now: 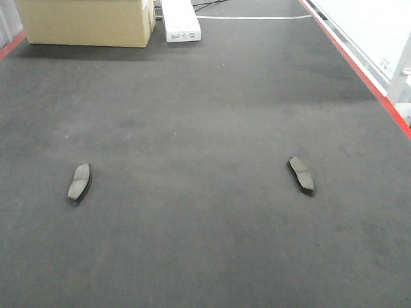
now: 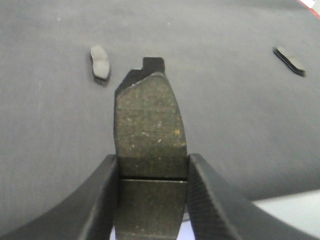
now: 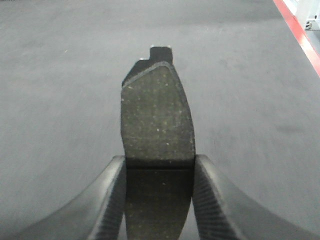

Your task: Move and align brake pads A on conveyor

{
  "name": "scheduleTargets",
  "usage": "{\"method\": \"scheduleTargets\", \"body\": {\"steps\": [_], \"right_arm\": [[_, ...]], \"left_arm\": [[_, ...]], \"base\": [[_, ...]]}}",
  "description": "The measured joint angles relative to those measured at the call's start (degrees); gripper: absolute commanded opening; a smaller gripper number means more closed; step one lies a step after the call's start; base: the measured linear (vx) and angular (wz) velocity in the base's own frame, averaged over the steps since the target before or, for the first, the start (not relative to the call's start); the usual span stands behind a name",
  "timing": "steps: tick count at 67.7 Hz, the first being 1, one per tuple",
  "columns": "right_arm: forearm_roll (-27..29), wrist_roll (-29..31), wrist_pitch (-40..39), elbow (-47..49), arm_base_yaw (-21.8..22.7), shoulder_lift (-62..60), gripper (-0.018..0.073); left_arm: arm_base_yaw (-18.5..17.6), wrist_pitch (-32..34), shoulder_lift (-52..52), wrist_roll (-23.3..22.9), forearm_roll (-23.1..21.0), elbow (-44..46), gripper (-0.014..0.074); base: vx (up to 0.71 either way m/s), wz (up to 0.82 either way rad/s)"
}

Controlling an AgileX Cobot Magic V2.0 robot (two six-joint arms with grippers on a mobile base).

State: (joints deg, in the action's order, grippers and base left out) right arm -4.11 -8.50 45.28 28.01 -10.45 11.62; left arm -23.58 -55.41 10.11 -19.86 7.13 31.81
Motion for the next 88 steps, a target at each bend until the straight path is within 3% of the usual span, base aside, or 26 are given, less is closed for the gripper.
{"method": "scheduleTargets", "body": {"steps": [34, 88], "right_arm": [[0.0, 0.0, 0.0, 0.0, 0.0, 0.0, -0.0004], [0.0, 0.0, 0.0, 0.0, 0.0, 0.0, -0.0004]], "left_arm": [[0.0, 0.0, 0.0, 0.0, 0.0, 0.0, -0.0006], [0.0, 0.0, 0.0, 0.0, 0.0, 0.0, -0.0006]], "base": [[0.20, 0.02], [0.01, 0.00]]}}
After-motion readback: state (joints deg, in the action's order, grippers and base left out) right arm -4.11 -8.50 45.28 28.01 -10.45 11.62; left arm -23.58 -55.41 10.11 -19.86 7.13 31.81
